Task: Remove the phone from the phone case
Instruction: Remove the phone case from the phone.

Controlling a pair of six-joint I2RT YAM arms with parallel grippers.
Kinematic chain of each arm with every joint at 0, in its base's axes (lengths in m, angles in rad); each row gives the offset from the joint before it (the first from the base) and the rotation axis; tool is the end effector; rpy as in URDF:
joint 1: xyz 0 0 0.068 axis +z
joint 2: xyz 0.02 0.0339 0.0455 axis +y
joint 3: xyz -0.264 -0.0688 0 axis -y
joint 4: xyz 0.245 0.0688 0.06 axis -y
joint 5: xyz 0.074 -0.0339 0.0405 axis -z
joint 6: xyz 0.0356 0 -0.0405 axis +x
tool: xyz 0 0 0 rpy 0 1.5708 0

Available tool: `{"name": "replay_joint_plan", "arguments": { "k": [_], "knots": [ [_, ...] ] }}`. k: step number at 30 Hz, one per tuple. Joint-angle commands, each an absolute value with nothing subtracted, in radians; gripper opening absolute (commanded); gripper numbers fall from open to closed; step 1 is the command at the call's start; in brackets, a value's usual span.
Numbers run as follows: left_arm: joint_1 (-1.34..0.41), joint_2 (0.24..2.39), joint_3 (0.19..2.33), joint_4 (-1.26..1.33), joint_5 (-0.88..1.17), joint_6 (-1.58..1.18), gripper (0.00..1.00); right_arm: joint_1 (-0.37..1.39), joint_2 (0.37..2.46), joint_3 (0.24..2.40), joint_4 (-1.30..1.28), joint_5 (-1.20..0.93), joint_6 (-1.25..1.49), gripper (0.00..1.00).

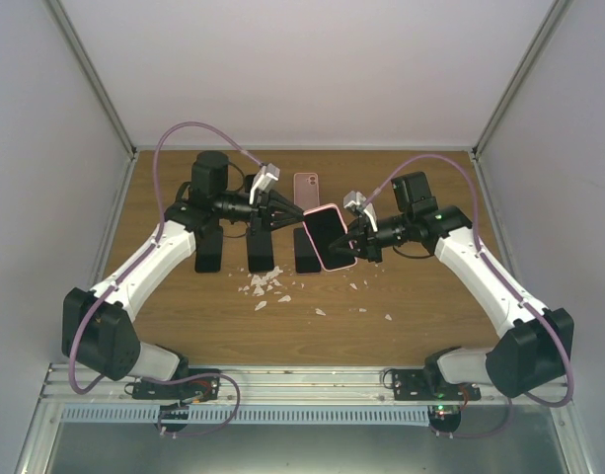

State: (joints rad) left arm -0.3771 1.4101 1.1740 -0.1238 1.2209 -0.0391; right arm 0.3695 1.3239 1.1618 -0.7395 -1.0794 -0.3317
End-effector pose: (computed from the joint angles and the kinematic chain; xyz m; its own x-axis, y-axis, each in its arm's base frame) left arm 0.2765 -0.1455 0.3448 -0.3641 0.1298 -0.9223 0.9302 0.0000 -0.3672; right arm 0.2342 0.1244 0.3180 -0.4699 -0.3468 -0.8117 -0.8815 0.1370 0.4518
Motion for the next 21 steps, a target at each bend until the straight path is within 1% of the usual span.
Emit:
{"name": "replay_joint_plan", "arguments": {
  "k": [1,7,15,18,21],
  "knots": [
    [-0.379,1.418,1.199,-0.074,1.203,-0.052,0.12,0.38,1.325,1.17,-0.715,-1.135,-0.346,0.0],
    [-0.361,1.435,1.191,-0.051,1.206,-0.078,0.0,0.379,1.312,1.166,-0.739,-1.169,-0.391,0.0],
    [-0.359,1.447,1.186,-0.044,1.2,-0.089,0.0,0.381,1.295,1.164,-0.773,-1.229,-0.44,0.0],
    [-0.359,1.452,1.19,-0.059,1.161,-0.082,0.0,0.388,1.288,1.166,-0.791,-1.245,-0.464,0.0],
    [-0.36,1.456,1.195,-0.086,1.081,-0.061,0.0,0.399,1.282,1.163,-0.81,-1.247,-0.491,0.0]
  ]
}}
